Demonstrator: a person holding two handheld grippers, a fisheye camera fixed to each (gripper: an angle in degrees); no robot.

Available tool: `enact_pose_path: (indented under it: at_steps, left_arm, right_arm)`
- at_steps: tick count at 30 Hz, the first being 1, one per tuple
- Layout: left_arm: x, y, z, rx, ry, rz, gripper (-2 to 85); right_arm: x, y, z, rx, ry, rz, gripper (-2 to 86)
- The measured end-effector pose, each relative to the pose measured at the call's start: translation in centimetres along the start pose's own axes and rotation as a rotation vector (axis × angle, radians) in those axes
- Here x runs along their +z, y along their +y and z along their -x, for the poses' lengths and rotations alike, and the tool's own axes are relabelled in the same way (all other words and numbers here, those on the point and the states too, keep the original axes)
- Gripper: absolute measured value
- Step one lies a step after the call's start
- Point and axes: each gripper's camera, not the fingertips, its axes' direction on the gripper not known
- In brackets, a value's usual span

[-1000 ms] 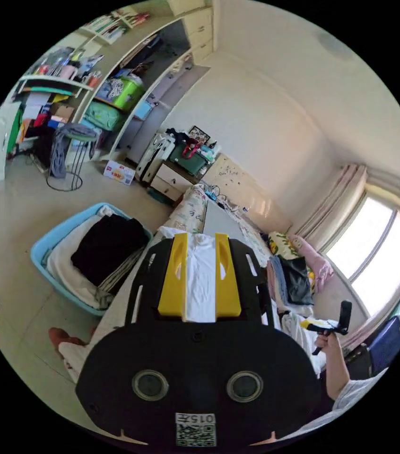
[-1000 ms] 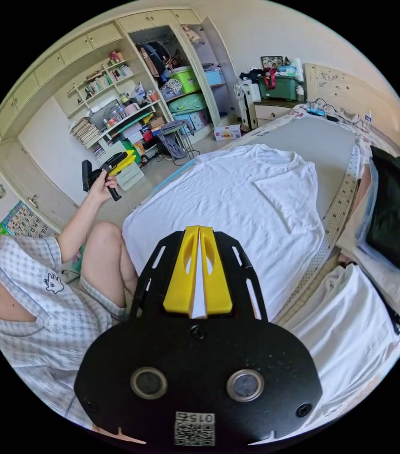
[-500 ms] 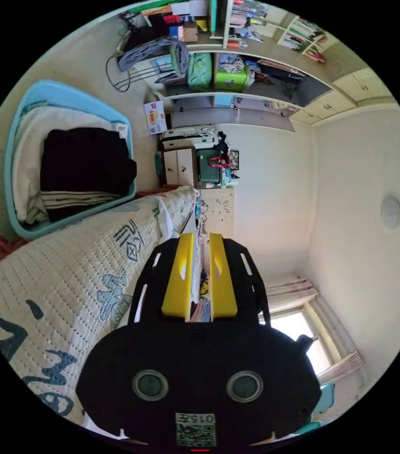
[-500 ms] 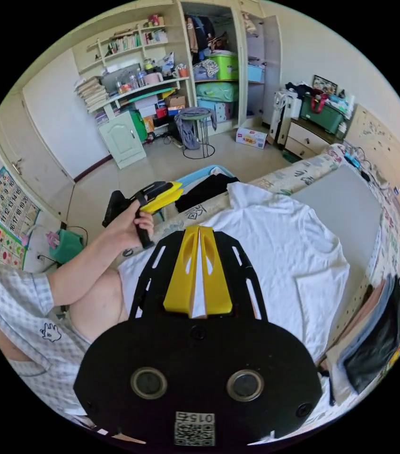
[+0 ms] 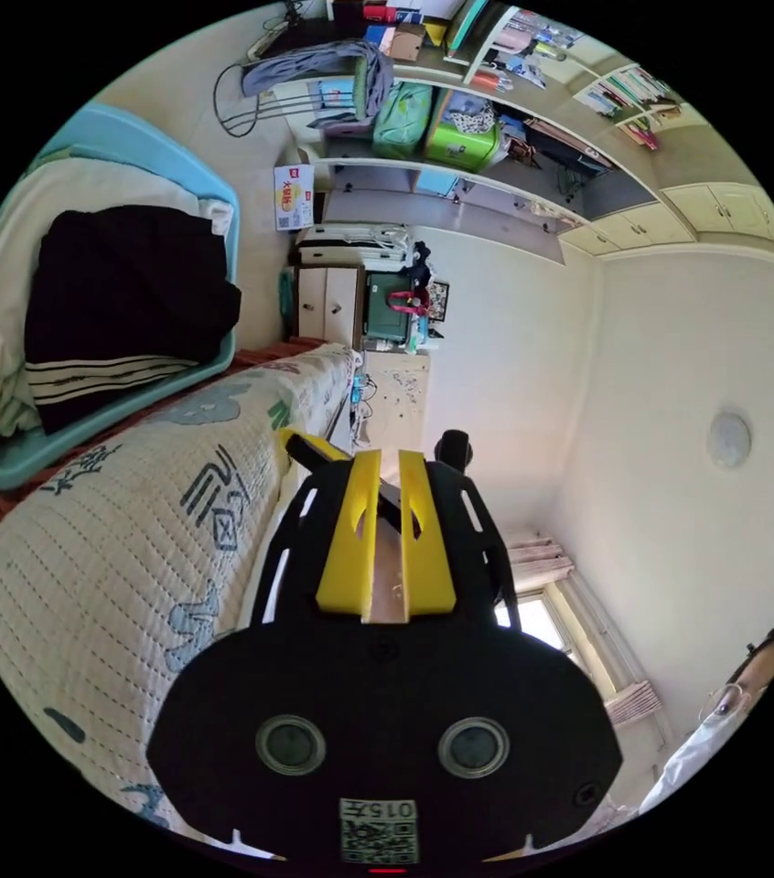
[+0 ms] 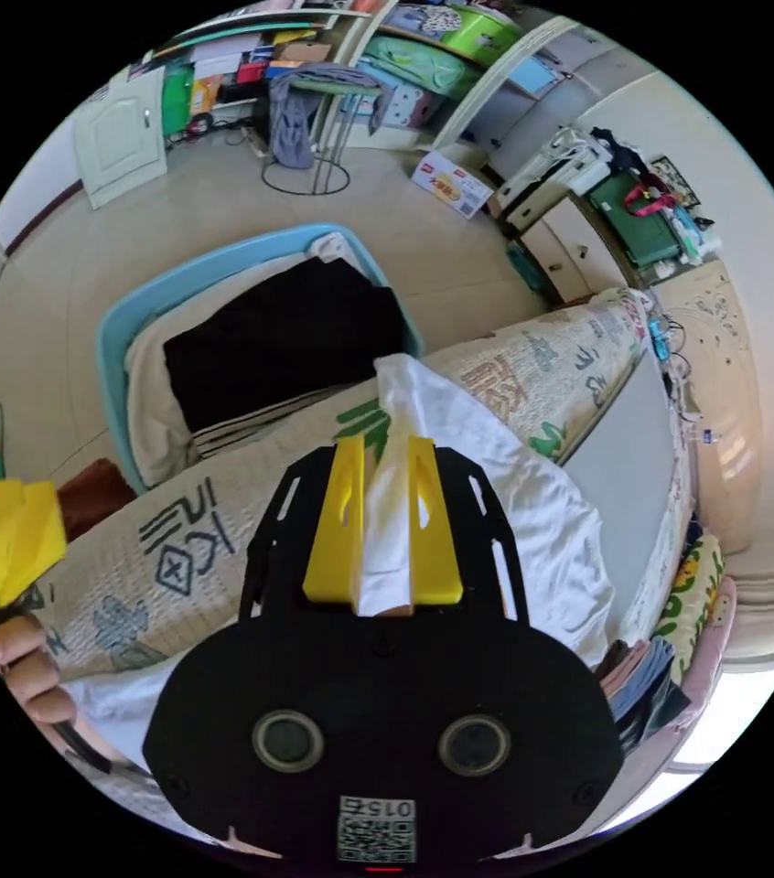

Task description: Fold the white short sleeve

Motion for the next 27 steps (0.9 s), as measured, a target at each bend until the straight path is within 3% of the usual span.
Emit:
enact_pose_path:
  at_steps: [4,10,15,20,23,27]
  left_arm:
    - [0.6,0.4,-1.1,0.019,0.010,0.018,2.4]
    - [1.2,0.8,-1.0,-0.008,0.017,0.025,2.4]
    - [2.0,1.4,-1.3,0.016,0.016,0.025,2.5]
    - [3.7,2.3,-0.6,0.021,0.002,0.051,3.2]
    - [4.9,3.3,-0.1,0.027,-0.001,0.071,3.8]
    - [7.1,5.0,0.1,0.083,-0.039,0.130,4.5]
  right_arm:
    - [1.3,3.1,-7.9,0.199,-0.085,0.058,0.8]
    - [2.2,9.4,-14.9,0.387,-0.318,-0.019,5.8]
    - [3.6,10.7,-16.2,0.415,-0.434,-0.048,8.4]
    - [5.8,11.0,-14.6,0.373,-0.381,0.023,0.9]
    - [4.3,14.5,-14.8,0.359,-0.397,-0.063,-0.3]
    - [1.7,25.9,-17.2,0.484,-0.465,-0.260,-0.5]
